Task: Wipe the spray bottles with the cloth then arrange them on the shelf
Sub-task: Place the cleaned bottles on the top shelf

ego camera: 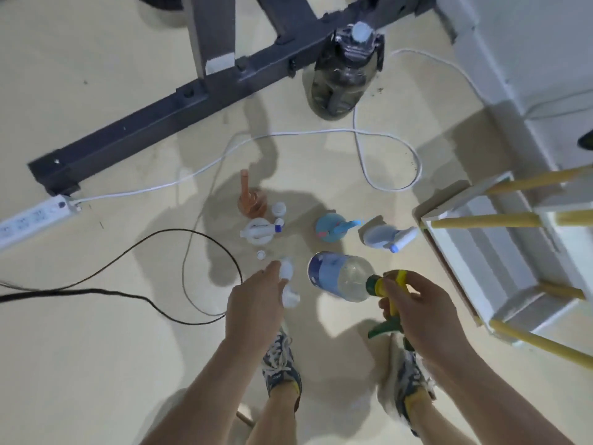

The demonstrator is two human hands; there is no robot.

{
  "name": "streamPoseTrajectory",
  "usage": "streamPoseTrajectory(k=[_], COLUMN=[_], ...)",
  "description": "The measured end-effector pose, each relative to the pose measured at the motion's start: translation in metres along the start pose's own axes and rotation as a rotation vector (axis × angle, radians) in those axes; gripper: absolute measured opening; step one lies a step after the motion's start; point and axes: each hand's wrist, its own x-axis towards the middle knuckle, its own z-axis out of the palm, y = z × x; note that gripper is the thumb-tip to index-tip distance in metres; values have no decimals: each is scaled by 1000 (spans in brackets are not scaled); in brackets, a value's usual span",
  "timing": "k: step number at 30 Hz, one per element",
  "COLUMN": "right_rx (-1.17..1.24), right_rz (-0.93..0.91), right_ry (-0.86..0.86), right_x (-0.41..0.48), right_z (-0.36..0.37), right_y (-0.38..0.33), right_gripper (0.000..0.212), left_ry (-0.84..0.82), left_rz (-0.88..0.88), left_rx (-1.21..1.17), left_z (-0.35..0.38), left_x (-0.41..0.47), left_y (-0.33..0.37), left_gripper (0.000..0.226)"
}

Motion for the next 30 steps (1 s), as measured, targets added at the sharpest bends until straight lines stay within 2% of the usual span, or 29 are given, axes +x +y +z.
streamPoseTrajectory(k=[5,8,11,14,16,19,22,27,30], right_rx=[154,247,363,493,535,554,576,552,404], right_rz=[-128,-196,-241,-278,-302,-350,-350,-296,-308], right_ry=[31,-21,-167,-277,-272,-175,-115,-92,-82], right_x=[-99,-148,-187,-223,-243,-259,-257,-212,-177], right_z=[-133,-222,-309,-396,-449,-520,-575,-617,-629], right_y=[-59,-93,-121,-131,-132,-134,-131,-124,-122], right_gripper=[15,14,4,26,36,41,34,22,20], left_ry=[127,165,256,307,283,241,189,141,127], left_rz=[156,265,370,443,445,416,452,562,635], left_rx=[-8,22,-22,-2,-13,-8,145,390,490], left_z=[-121,-183,-228,-255,-267,-275,-268,-225,-201], left_x=[-61,-95,-123,-157,-181,-194,-184,-147,-126], left_y=[134,231,324,410,462,529,586,651,673], left_gripper=[26,29,32,32,30,25,20,19,15])
